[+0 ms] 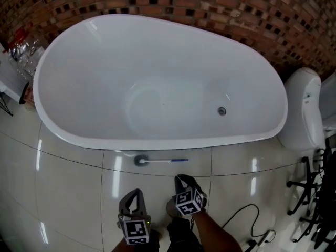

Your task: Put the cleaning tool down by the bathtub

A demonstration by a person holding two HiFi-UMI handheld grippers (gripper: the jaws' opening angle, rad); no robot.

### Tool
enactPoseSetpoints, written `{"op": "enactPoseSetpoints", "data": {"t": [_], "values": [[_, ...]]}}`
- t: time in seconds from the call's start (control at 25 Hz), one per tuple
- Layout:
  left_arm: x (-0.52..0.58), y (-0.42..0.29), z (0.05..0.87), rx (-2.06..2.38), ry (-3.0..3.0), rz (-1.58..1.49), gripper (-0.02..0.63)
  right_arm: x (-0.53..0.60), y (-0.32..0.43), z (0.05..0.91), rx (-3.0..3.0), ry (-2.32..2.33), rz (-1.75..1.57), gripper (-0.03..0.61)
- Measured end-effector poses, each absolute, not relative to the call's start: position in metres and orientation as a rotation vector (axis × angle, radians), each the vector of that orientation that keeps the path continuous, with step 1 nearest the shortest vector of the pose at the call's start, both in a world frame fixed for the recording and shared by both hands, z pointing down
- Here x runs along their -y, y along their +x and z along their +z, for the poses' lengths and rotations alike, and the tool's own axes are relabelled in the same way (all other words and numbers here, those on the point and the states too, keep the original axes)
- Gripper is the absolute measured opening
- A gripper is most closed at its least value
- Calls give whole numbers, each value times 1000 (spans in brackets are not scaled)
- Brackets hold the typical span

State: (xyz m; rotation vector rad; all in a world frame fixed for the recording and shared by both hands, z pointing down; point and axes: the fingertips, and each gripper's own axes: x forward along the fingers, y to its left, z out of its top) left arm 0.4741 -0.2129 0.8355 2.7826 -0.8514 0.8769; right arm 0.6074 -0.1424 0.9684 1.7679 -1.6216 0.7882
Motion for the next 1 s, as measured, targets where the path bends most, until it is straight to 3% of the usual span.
{"op": "enactPoseSetpoints", "data": {"t": [0.04, 0.4, 1.0], "values": [[212, 478, 815, 840, 2782, 859, 5, 134, 611, 941, 1610, 1823, 804, 14], [197, 472, 630, 790, 2833, 757, 5, 63, 617, 700, 1558, 2172, 800, 14], [129, 423, 394, 598, 3004, 525, 5, -4, 559, 401, 1531, 2538, 455, 12]]}}
